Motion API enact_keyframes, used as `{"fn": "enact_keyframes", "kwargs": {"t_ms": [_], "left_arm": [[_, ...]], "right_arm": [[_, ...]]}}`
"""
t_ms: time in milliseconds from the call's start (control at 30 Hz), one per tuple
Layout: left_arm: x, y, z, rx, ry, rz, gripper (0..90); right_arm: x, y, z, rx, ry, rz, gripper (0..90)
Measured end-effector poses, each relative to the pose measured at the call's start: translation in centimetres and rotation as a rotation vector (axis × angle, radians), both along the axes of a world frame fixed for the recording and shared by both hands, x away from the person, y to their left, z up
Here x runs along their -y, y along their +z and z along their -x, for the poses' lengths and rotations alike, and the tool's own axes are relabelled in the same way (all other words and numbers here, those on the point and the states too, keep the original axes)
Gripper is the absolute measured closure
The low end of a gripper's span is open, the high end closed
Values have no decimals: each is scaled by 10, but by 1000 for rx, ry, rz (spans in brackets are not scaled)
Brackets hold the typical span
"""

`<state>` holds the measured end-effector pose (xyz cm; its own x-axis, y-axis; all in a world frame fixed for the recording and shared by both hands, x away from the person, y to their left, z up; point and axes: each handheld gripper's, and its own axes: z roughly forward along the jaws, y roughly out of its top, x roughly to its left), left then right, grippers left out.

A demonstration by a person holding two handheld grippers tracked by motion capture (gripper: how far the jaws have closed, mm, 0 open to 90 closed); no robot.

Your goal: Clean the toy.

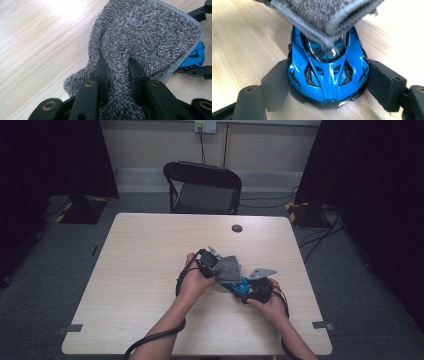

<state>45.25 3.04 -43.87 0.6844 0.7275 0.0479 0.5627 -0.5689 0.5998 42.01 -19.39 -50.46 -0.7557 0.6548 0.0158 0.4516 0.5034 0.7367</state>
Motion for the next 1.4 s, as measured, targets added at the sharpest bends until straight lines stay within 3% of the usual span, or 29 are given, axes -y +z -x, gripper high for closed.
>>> {"fn": "enact_keyframes", "kwargs": {"t_ms": [333, 1400], "left_arm": [[-13, 2, -6, 9, 49, 4, 731], [-56, -4, -16, -21, 166, 43, 732]], "right_arm": [[0, 0, 0, 0, 0, 0, 239], [0, 0, 0, -1, 0, -1, 239]]}}
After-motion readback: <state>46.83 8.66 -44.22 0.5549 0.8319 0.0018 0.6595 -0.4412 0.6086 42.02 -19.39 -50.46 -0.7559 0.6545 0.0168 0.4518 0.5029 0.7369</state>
